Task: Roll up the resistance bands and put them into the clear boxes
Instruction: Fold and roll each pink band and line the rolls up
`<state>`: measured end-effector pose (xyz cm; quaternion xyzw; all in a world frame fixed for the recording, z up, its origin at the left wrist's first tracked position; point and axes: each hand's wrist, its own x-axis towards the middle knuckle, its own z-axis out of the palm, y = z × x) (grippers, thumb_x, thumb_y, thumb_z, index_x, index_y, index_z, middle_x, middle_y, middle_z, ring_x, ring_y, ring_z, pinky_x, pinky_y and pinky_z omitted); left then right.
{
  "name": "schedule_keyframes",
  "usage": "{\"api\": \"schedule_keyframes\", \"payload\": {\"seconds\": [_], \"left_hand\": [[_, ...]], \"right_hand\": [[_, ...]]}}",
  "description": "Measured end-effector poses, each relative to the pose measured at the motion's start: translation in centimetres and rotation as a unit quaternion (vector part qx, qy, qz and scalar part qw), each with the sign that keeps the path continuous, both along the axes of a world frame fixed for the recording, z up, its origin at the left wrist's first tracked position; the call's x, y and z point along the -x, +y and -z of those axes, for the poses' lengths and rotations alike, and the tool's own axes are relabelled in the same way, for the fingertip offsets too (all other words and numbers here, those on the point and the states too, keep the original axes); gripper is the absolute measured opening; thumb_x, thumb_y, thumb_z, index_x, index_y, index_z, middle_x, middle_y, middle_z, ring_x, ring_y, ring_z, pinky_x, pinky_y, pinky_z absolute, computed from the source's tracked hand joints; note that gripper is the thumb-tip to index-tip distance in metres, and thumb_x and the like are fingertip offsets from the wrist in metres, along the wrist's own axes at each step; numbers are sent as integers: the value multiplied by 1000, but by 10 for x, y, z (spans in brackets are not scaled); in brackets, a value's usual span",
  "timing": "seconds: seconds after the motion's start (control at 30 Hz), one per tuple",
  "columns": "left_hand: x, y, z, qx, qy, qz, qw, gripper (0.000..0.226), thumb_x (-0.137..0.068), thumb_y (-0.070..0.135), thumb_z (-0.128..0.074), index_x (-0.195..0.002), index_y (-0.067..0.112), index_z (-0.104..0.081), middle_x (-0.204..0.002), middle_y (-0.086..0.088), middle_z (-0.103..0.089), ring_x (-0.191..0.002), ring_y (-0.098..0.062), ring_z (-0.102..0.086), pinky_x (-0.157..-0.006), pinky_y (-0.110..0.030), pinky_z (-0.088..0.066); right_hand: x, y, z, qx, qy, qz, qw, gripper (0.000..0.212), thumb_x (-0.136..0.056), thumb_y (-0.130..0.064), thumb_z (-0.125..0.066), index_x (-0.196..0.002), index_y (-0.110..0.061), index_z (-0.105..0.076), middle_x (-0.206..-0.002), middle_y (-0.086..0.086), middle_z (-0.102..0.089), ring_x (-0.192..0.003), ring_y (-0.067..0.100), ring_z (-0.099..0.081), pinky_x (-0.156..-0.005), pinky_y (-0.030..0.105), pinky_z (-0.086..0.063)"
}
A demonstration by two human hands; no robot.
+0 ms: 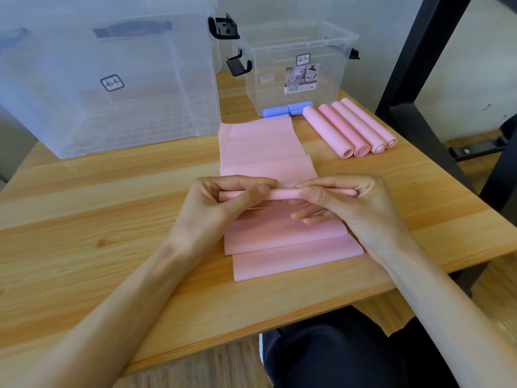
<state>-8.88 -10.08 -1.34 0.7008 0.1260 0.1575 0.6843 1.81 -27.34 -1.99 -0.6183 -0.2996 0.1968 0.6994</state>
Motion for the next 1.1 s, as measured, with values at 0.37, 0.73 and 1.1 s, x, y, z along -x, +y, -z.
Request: {"api": "schedule_keyframes", "payload": {"seconds": [0.37,0.73,1.1], "left_hand": [[1,-1,0,-34,0,-3,999,18,-74,27,-73,-89,22,-80,-92,-2,-78,-88,-18,-73,-81,-29,-60],[0,-2,-2,-8,13,-14,1000,19,-77,25,-70,-91,14,-77,-85,-7,-77,-81,-17,-75,-69,-21,-59],[1,0,1,-48,-11,-9,999,18,-68,22,-78,-86,21,-80,-88,-3,-78,-80,-16,-72,-81,-28,-60]], "right_hand": [[-1,0,1,-10,6,9,1000,16,-75,-8,-73,-90,-6,-75,-81,10,-77,-69,28,-75,-60,27,-61],[-1,0,1,5,7,-17,1000,22,-71,-7,-75,-93,-7,-75,-83,14,-76,-72,31,-75,-64,28,-61],[-1,0,0,26,2,6,1000,19,-76,-15,-73,-91,-4,-75,-79,14,-76,-68,28,-75,-60,29,-61]]}}
